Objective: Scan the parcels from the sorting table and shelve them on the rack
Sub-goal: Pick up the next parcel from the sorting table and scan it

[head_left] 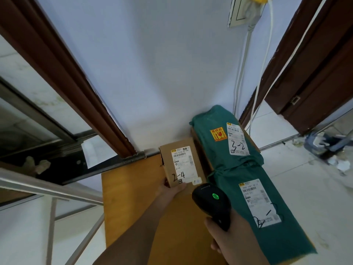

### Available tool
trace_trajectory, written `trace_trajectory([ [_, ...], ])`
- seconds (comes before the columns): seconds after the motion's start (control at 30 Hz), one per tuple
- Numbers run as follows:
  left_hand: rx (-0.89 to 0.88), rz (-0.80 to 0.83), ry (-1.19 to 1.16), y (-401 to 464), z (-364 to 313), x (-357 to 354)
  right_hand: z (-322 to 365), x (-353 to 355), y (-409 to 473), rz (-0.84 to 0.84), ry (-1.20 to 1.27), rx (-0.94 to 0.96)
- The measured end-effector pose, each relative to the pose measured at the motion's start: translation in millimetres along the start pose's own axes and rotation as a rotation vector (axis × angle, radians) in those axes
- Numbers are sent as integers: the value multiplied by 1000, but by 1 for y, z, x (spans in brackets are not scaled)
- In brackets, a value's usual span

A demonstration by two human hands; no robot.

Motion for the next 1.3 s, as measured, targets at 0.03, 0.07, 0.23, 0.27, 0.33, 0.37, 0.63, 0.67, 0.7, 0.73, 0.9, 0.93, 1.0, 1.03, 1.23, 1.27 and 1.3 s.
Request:
trace_trajectory([
  [0.03, -14, -5, 21, -7, 1, 4, 5, 0, -1, -7, -2, 24],
  [0.07, -20, -15, 44, -14, 3, 8, 10, -1, -2, -17, -9, 55],
  [0.23, -112, -15, 109, -54, -4, 18, 31, -12, -10, -43, -14, 187],
  [0.27, -129, -18, 117, -62, -6, 19, 33, -15, -14, -63, -12, 214],
  [0.33, -155, -16, 108, -74, -8, 18, 35, -19, -24, -92, -8, 245],
  [0.37, -170, -10, 106, -79, -9, 18, 34, -21, -29, -96, -5, 246],
  [0.63, -221, 1, 40, -125, -1, 13, 13, -25, -81, -164, 26, 225],
  [0.67, -235, 2, 26, -130, 2, 13, 10, -25, -88, -174, 19, 233],
  [0.7, -248, 1, 6, -135, 6, 13, 7, -25, -94, -185, 10, 244],
  [0.73, -256, 3, -7, -140, 9, 13, 3, -25, -100, -196, 5, 252],
  [0.9, -314, 2, -54, -181, 20, 13, -18, -24, -127, -216, -5, 273],
  [0.93, -321, -3, -62, -189, 23, 13, -23, -24, -132, -222, -16, 279],
  [1.0, -322, -14, -80, -204, 32, 11, -34, -22, -142, -219, -33, 296],
  [1.03, -322, -27, -81, -212, 36, 10, -41, -21, -148, -208, -39, 303],
  [1.23, -315, -94, -136, -266, 67, -11, -82, -3, -193, -101, -53, 367],
  [1.27, -322, -105, -146, -276, 74, -16, -91, 1, -200, -86, -62, 379],
  [1.3, -325, -112, -154, -288, 81, -22, -100, 6, -206, -72, -73, 390],
])
Point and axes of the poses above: each hand's wrist, its own y-axis towards the middle knuckle, its own x-axis out of the back of the hand, z = x × y, the point moved 3 cm from there along y, towards the middle knuckle, and after that the axes turned 6 degrees about -x, right-handed, at the moved point
